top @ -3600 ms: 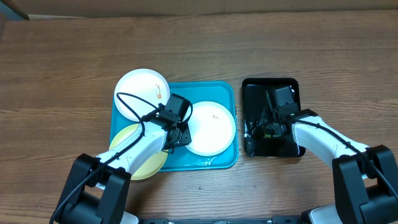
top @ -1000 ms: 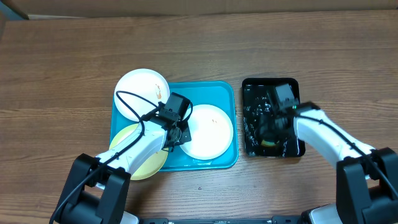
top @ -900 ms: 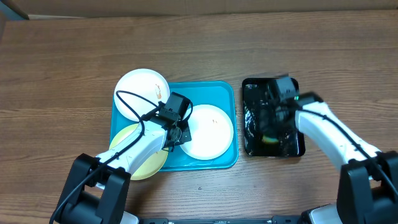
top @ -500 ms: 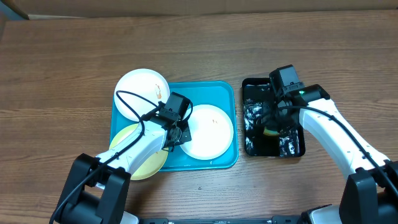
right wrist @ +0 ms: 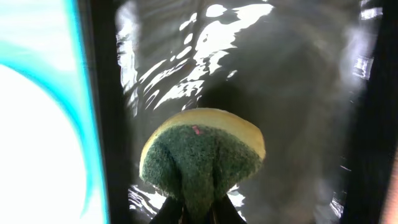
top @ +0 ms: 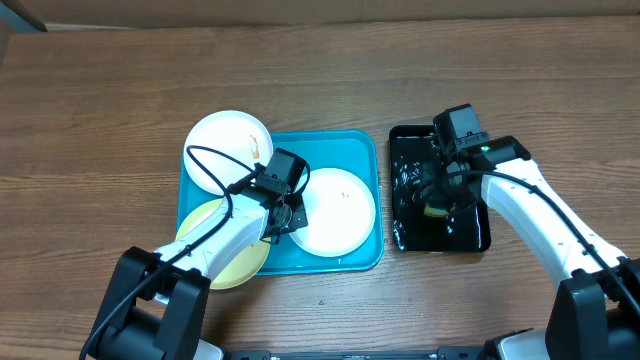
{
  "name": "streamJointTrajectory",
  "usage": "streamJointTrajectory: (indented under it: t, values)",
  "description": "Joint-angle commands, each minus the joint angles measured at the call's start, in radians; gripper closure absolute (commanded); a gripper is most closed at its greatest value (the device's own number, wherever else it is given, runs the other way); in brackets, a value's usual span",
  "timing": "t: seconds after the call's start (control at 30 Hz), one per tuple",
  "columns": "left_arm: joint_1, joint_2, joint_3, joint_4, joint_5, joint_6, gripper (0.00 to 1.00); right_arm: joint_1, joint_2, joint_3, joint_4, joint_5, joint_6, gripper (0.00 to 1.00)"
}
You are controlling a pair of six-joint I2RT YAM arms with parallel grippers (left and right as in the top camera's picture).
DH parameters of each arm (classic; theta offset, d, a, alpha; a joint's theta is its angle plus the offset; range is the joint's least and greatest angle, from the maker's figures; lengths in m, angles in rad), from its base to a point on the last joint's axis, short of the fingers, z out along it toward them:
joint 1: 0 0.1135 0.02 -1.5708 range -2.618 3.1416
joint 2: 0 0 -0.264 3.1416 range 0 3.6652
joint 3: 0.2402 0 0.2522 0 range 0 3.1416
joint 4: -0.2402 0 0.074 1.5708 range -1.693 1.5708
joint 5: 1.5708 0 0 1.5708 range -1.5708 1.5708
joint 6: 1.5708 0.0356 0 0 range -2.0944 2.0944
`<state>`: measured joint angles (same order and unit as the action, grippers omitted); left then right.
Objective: Clean dirty plates on tray and stack at the side
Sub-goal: 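Dip the held sponge in the black tray's water with right gripper, then scrub the white plate with the sponge while left gripper holds it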
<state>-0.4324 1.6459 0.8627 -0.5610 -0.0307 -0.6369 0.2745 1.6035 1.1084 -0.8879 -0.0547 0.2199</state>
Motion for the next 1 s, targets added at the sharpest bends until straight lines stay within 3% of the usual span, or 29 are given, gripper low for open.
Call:
streamJointTrajectory:
  t: [0.0, 0.07, 0.17, 0.3, 0.5, 0.63, 0.83, 0.97]
  values:
    - [-0.007, 0.028, -0.009, -0.003, -0.018, 0.005, 0.96, 0.002, -0.002, -0.003, 0.043, -0.279, -0.095, 0.96]
    - [-0.007, 0.028, -0.009, 0.000, -0.018, 0.005, 0.96, 0.014, -0.002, -0.003, 0.080, -0.409, -0.098, 0.96]
    - [-0.007, 0.028, -0.009, 0.001, -0.018, 0.005, 0.96, 0.053, -0.002, -0.003, 0.118, -0.432, -0.098, 0.96]
    - [-0.007, 0.028, -0.009, 0.001, -0.018, 0.005, 0.96, 0.142, 0.011, -0.003, 0.160, -0.353, -0.097, 0.96]
    - [-0.007, 0.028, -0.009, 0.000, -0.018, 0.006, 0.96, 0.285, 0.078, -0.003, 0.227, -0.073, -0.097, 0.96]
    - [-0.007, 0.028, -0.009, 0.001, -0.018, 0.005, 0.96, 0.349, 0.132, -0.003, 0.289, -0.036, -0.098, 0.95]
    - [-0.007, 0.028, -0.009, 0.000, -0.018, 0.006, 0.96, 0.376, 0.193, -0.003, 0.331, 0.053, -0.097, 0.51]
    - [-0.006, 0.028, -0.009, 0.000, -0.018, 0.006, 0.96, 0.376, 0.216, -0.003, 0.337, 0.092, -0.097, 0.46]
